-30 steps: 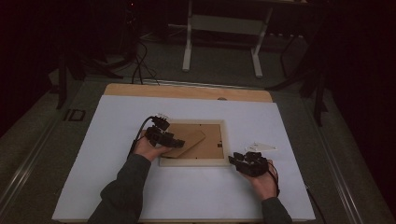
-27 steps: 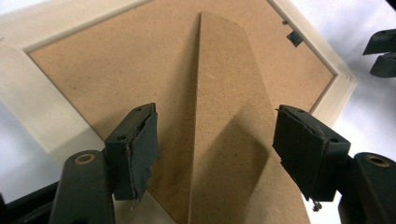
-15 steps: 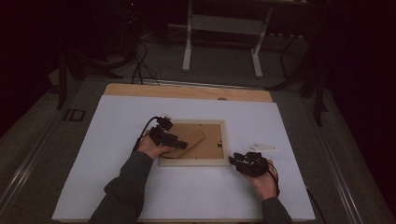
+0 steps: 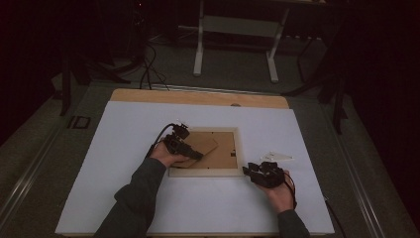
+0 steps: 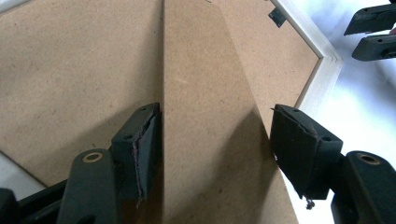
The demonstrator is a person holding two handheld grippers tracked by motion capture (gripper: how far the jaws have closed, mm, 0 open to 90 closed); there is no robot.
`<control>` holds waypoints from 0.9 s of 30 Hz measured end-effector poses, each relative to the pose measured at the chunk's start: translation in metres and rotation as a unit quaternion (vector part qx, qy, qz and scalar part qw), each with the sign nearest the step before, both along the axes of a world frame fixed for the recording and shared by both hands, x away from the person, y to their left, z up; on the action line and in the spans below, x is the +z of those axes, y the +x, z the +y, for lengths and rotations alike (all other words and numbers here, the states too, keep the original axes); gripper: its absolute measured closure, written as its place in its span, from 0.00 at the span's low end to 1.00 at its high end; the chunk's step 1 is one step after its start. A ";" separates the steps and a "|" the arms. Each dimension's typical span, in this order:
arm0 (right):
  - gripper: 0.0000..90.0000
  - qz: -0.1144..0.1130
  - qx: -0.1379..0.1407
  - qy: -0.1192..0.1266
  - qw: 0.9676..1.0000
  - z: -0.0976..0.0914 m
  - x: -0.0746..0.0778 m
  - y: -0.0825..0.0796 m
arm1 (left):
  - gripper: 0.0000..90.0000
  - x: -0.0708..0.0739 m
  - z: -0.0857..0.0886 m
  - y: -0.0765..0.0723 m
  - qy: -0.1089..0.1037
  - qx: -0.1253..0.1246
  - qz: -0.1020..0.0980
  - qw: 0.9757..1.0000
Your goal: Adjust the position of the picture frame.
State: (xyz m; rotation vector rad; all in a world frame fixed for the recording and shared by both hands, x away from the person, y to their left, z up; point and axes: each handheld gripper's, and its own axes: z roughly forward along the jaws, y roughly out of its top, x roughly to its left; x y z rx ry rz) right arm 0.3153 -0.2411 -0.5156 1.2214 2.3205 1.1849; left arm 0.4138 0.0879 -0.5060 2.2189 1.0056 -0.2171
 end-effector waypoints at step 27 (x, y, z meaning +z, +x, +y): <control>0.72 -0.002 -0.002 -0.002 1.000 -0.002 0.004 0.002 | 0.46 0.006 -0.014 -0.006 0.058 -0.005 -0.041 0.998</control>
